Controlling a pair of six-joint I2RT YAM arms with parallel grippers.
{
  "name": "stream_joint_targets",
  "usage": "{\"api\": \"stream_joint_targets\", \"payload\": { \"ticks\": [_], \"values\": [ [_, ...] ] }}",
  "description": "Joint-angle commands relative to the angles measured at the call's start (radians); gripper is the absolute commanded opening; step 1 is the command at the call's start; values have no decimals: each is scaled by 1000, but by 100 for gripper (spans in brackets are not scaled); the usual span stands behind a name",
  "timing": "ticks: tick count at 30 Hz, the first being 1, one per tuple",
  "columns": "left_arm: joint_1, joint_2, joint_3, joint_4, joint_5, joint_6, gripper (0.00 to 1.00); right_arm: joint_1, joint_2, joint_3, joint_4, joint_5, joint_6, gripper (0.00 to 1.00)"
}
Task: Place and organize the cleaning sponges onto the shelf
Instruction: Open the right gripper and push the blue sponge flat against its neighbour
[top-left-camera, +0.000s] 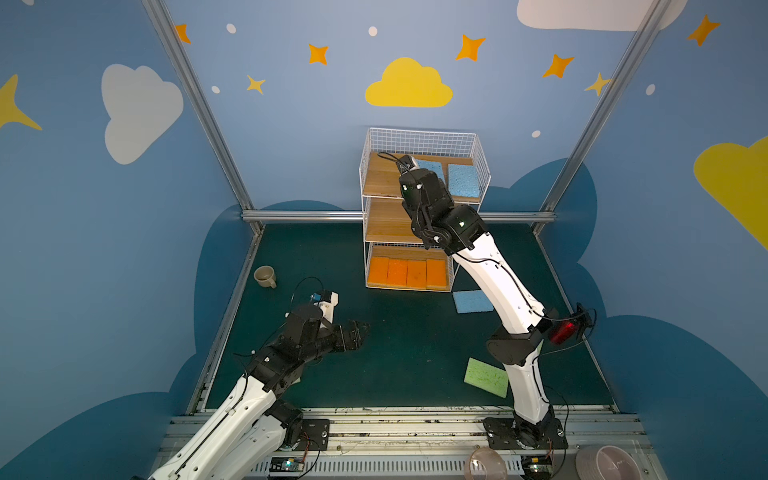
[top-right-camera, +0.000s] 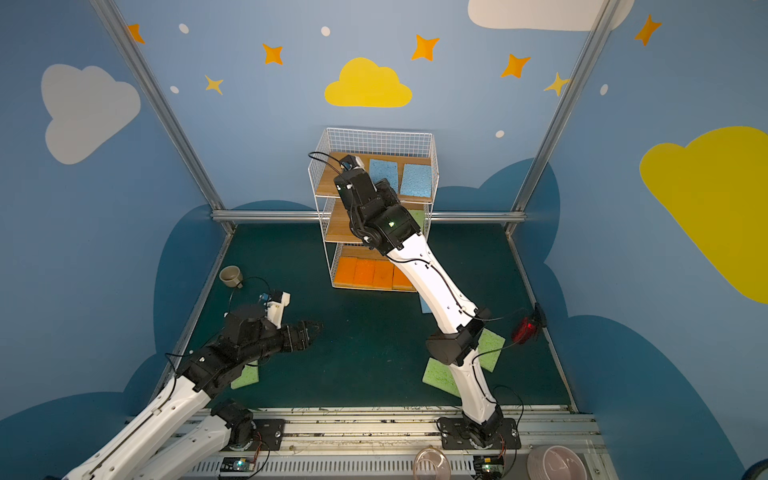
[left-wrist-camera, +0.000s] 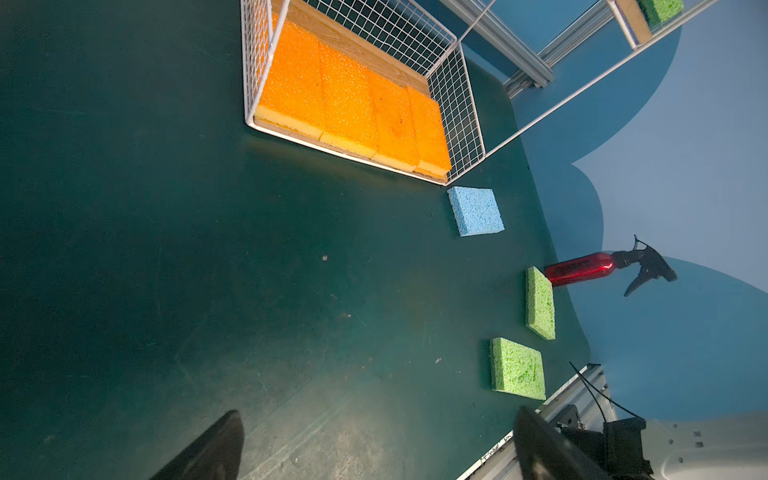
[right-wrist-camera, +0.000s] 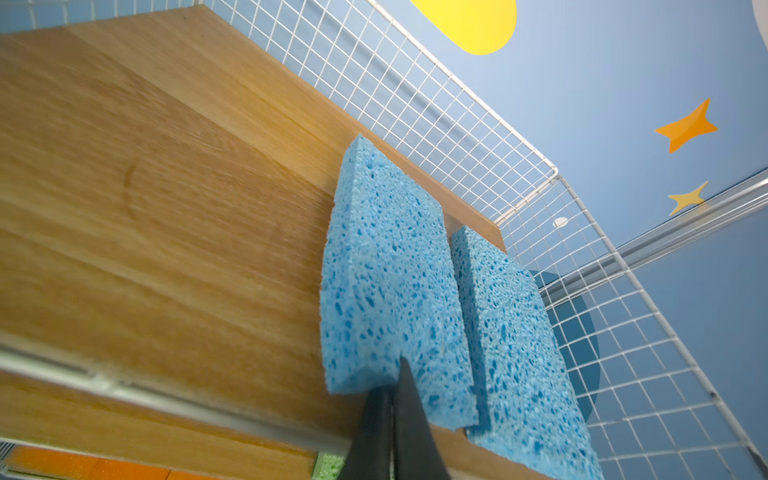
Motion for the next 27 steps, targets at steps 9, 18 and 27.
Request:
{"api": "stream_joint_targets", "payload": {
  "ticks": [9, 18, 27],
  "values": [
    [-2, -1, -7, 1, 8, 0, 99, -11, -59, -12, -28, 5, 13, 0],
    [-2, 2, -5, 6, 11, -6, 99, -22, -64, -24, -39, 25, 1, 0],
    [-2, 7, -4, 7, 13, -7, 99, -17, -65, -25, -49, 14, 12, 16]
  ]
}}
